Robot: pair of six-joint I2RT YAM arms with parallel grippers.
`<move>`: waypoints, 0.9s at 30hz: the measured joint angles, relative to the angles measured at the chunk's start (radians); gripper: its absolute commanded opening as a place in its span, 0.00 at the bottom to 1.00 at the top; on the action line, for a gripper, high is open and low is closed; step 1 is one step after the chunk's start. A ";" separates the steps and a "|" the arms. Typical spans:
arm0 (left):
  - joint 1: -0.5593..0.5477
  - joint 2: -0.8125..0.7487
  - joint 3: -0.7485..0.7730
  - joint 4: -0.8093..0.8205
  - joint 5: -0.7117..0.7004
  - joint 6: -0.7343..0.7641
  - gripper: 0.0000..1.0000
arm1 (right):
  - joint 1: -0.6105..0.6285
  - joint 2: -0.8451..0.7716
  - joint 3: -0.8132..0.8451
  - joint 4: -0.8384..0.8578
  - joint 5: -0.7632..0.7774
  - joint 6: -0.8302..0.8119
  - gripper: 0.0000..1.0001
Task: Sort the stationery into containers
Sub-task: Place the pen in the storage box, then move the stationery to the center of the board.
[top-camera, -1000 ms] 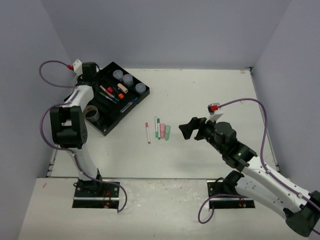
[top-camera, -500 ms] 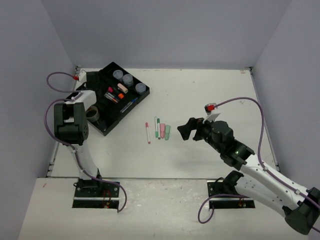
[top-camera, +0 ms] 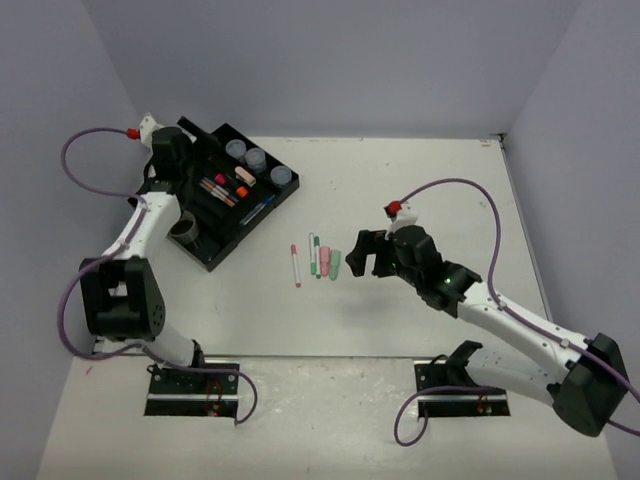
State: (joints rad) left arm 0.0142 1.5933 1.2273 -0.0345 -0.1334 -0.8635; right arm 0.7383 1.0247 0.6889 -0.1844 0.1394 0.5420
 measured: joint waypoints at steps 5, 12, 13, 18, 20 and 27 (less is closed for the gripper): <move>-0.111 -0.424 -0.202 0.049 0.026 0.033 1.00 | 0.000 0.241 0.165 -0.085 0.000 0.043 0.58; -0.176 -0.935 -0.471 -0.017 0.037 0.104 1.00 | 0.001 0.581 0.405 -0.195 0.001 0.102 0.43; -0.176 -0.959 -0.472 -0.046 0.034 0.120 1.00 | 0.002 0.617 0.419 -0.204 0.003 0.111 0.43; -0.176 -1.003 -0.466 -0.182 0.039 0.198 1.00 | 0.024 0.743 0.477 -0.274 0.034 0.146 0.42; -0.176 -1.016 -0.464 -0.225 0.042 0.225 1.00 | 0.039 0.790 0.498 -0.284 0.037 0.156 0.42; -0.176 -1.036 -0.460 -0.301 0.053 0.288 1.00 | 0.058 0.854 0.524 -0.311 0.042 0.177 0.36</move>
State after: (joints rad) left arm -0.1623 0.5573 0.7670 -0.3355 -0.0801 -0.5755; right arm 0.7967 1.8790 1.2131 -0.4959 0.1817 0.7187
